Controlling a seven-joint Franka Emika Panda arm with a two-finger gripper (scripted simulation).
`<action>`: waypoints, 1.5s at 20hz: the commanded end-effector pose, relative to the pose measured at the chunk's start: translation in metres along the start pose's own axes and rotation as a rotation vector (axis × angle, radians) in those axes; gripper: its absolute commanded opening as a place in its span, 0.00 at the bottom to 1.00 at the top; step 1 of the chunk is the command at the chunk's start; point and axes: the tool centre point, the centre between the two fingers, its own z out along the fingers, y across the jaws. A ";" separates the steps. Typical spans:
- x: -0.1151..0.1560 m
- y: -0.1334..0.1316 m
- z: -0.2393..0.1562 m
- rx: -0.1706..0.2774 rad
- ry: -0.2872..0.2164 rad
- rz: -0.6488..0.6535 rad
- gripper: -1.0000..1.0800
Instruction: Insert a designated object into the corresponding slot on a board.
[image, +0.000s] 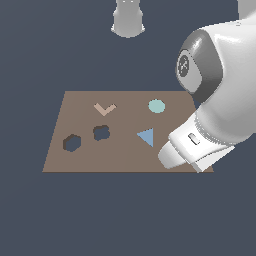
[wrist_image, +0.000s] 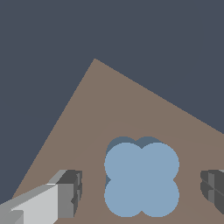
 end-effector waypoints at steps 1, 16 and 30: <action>0.000 0.000 0.002 0.000 0.000 0.000 0.96; 0.000 0.000 0.020 0.000 0.000 0.001 0.00; 0.002 0.016 0.018 -0.001 0.000 0.097 0.00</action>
